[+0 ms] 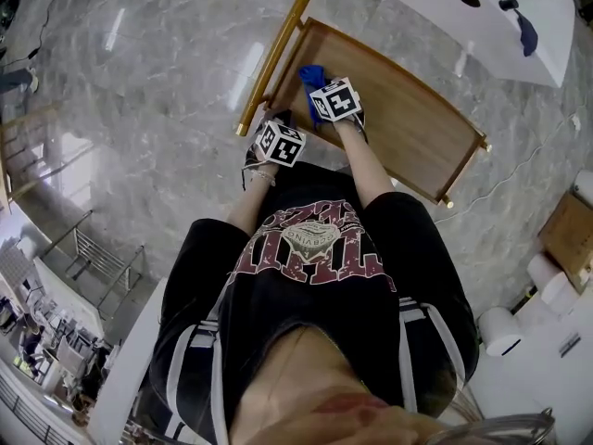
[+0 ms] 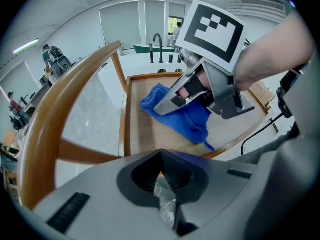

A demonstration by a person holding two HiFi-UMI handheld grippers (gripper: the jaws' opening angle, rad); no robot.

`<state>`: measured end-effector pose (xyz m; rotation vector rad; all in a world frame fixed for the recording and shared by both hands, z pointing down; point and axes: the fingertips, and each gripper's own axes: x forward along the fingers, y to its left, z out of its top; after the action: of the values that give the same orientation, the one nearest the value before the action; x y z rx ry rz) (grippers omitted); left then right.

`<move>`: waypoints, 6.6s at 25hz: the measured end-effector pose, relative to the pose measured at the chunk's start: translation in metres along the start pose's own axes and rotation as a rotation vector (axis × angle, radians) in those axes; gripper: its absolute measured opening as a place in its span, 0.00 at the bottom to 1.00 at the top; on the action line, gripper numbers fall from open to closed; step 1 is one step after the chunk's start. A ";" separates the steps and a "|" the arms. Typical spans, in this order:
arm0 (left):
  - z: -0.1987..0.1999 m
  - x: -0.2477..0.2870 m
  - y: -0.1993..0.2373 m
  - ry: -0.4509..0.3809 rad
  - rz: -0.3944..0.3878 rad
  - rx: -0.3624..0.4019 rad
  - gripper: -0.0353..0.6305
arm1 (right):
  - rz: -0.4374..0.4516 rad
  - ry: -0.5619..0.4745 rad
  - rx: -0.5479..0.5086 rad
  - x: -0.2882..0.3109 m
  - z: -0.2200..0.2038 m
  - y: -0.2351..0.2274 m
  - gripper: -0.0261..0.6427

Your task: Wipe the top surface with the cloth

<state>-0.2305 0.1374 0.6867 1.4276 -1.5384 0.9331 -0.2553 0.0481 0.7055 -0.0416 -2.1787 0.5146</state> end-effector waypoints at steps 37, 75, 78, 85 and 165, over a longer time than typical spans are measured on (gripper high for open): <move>-0.021 -0.006 0.022 -0.012 0.015 -0.118 0.13 | 0.073 0.030 -0.089 0.031 -0.012 0.077 0.12; 0.008 0.017 -0.032 0.035 -0.103 0.082 0.13 | -0.071 -0.053 0.097 -0.030 -0.070 0.028 0.12; 0.011 0.019 -0.038 0.034 -0.110 0.100 0.13 | -0.080 -0.057 0.105 -0.037 -0.072 0.024 0.12; 0.014 0.022 -0.053 0.049 -0.134 0.146 0.13 | -0.103 -0.078 0.133 -0.050 -0.082 0.018 0.12; 0.074 0.064 -0.294 0.073 -0.457 0.684 0.13 | -0.465 -0.203 0.478 -0.228 -0.258 -0.106 0.12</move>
<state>0.0555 0.0202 0.7130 2.0749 -0.7888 1.2576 0.1005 -0.0070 0.7108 0.7847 -2.1049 0.7732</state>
